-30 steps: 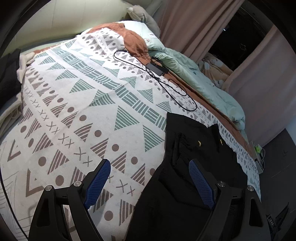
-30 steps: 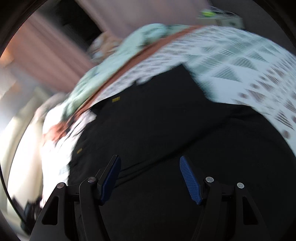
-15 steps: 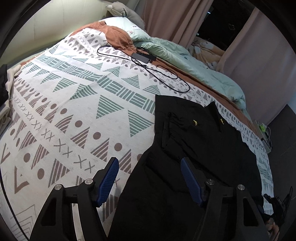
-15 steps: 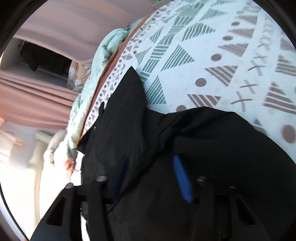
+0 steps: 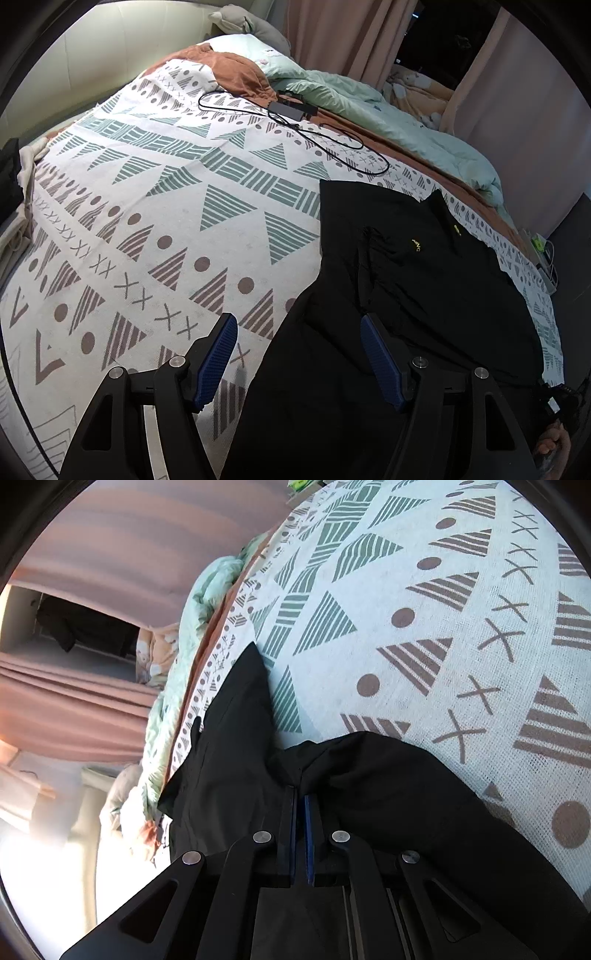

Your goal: Fold large clothes

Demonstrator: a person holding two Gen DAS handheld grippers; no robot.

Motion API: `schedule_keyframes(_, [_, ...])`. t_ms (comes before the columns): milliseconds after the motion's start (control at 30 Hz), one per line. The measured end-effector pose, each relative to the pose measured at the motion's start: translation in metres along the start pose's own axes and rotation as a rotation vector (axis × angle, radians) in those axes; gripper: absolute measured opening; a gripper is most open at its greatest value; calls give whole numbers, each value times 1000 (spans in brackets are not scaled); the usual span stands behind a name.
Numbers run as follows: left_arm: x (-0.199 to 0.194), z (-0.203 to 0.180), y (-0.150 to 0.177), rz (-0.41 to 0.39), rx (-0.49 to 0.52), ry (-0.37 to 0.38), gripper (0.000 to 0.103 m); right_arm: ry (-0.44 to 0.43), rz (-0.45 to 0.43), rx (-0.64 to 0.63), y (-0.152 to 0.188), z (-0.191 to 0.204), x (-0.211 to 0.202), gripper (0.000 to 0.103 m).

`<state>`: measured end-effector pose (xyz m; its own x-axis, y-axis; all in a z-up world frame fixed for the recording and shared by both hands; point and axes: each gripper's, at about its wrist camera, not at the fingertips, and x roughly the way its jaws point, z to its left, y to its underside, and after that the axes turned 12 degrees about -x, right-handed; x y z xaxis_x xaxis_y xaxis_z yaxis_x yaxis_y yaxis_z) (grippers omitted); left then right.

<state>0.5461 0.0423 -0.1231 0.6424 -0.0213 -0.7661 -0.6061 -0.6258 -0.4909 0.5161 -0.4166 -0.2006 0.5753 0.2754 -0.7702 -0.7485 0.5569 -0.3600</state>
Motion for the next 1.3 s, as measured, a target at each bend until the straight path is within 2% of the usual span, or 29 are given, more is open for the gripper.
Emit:
schedule_keyframes(100, [-2, -2, 0, 3, 4, -1, 71, 29, 31, -5, 1, 6, 0, 16])
schedule_keyframes(167, [-6, -3, -1, 0, -2, 2, 71, 25, 39, -7, 1, 11, -2, 33])
schedule_keyframes(267, [-14, -5, -4, -2, -5, 12, 71, 43, 30, -36, 2, 18, -13, 48])
schedule_keyframes(467, [-31, -5, -8, 15, -11, 11, 73, 47, 18, -76, 8, 30, -39, 65])
schedule_keyframes(500, [-34, -4, -8, 18, -19, 18, 74, 49, 17, -91, 10, 32, -46, 66])
schedule_keyframes(567, [-43, 0, -8, 17, -40, 33, 85, 54, 11, -112, 16, 36, -59, 74])
schedule_keyframes(667, [-59, 6, -3, -2, -53, 47, 90, 63, -8, -132, 25, 42, -80, 86])
schedule_keyframes(767, [-73, 10, 4, 3, -66, 69, 90, 54, -7, -161, 38, 47, -96, 90])
schedule_keyframes(900, [-89, 15, 18, -8, -66, 75, 90, 68, 11, -178, 62, 46, -117, 91])
schedule_keyframes(1067, [-111, 24, 49, -7, -30, 85, 90, 47, 2, -203, 92, 44, -151, 91])
schedule_keyframes(1300, [-146, 39, 90, -37, -4, 119, 90, -17, -30, -157, 138, 21, -200, 92])
